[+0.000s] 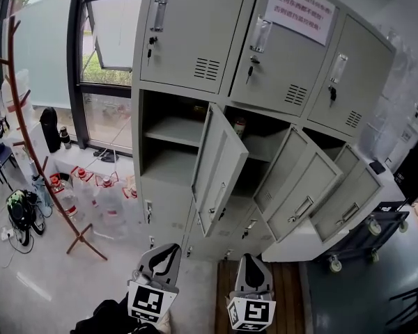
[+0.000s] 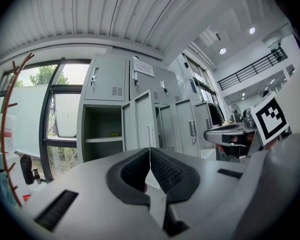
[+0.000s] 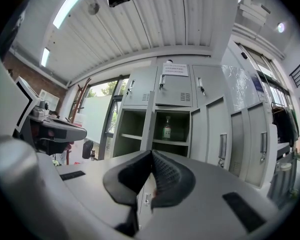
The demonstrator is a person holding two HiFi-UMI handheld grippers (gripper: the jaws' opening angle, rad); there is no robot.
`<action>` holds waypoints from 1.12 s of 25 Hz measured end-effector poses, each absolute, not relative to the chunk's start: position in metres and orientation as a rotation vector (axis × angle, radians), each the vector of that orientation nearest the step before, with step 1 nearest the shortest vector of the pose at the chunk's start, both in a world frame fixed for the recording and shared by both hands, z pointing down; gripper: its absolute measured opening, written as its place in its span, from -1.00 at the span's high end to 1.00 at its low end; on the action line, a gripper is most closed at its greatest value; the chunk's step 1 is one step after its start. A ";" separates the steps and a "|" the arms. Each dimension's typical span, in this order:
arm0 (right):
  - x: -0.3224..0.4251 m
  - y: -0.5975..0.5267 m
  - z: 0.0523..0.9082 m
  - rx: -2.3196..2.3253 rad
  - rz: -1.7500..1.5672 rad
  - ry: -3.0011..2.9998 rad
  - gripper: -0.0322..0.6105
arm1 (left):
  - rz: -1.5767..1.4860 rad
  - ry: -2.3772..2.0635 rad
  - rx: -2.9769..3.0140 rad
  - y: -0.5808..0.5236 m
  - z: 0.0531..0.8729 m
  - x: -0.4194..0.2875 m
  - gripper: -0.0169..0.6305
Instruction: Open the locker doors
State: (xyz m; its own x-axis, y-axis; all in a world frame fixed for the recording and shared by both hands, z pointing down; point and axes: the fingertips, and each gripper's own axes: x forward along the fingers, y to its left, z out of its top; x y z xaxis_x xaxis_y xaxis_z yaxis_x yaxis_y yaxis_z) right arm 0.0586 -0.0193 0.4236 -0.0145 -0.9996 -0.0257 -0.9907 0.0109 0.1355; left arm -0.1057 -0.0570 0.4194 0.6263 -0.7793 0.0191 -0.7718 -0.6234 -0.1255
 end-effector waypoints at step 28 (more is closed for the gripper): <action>0.057 0.101 0.444 2.194 -0.148 -2.155 0.85 | -0.123 1.237 -2.734 0.063 0.426 -0.101 0.87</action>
State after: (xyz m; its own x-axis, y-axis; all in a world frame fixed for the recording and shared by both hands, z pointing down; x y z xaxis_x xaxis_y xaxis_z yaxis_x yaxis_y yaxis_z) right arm 0.0567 0.1005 0.4443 0.0165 -0.9996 -0.0243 -0.9935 -0.0191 0.1122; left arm -0.1006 0.0626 0.4262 0.6589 -0.7521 0.0175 -0.7407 -0.6527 -0.1592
